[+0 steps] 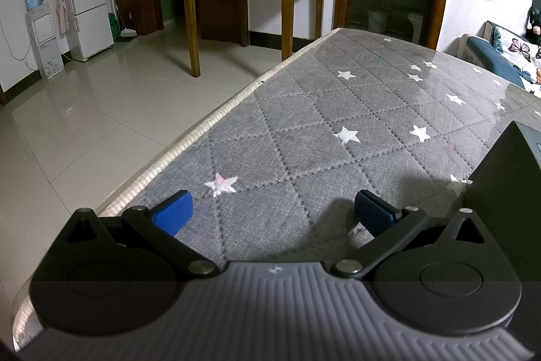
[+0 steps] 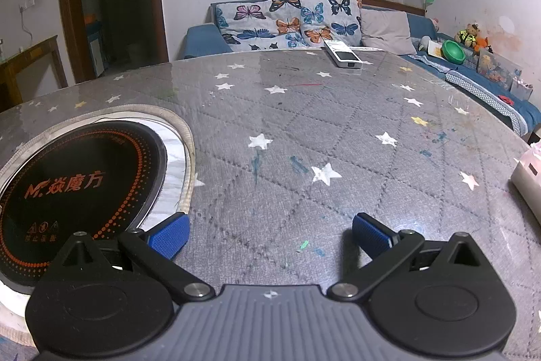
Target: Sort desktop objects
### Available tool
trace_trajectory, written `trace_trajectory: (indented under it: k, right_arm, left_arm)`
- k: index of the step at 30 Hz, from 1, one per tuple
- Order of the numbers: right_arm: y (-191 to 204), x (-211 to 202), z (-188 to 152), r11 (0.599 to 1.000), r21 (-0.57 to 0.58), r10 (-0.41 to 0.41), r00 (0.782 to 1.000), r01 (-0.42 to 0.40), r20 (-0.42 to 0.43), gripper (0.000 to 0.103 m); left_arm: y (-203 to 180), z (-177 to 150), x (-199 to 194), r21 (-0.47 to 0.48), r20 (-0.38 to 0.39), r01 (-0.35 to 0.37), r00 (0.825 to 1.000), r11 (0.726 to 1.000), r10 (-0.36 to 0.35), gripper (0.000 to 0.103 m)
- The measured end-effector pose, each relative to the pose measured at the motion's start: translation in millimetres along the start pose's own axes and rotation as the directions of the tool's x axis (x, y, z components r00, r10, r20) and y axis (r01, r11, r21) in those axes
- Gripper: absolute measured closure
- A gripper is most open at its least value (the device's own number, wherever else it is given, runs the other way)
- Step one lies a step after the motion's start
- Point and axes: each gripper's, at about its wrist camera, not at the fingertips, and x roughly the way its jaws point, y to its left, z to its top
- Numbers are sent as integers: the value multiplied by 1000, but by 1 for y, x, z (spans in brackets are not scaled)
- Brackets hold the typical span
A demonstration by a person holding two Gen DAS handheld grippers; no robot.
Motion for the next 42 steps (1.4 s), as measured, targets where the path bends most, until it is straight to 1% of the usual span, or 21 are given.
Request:
trace_trajectory:
  k: [42]
  right_arm:
    - [9,-1,-2,1000,-1,0,1000,0,0,0]
  left_arm:
    - [0,0,0,0,0,0,1000,1000,0,0]
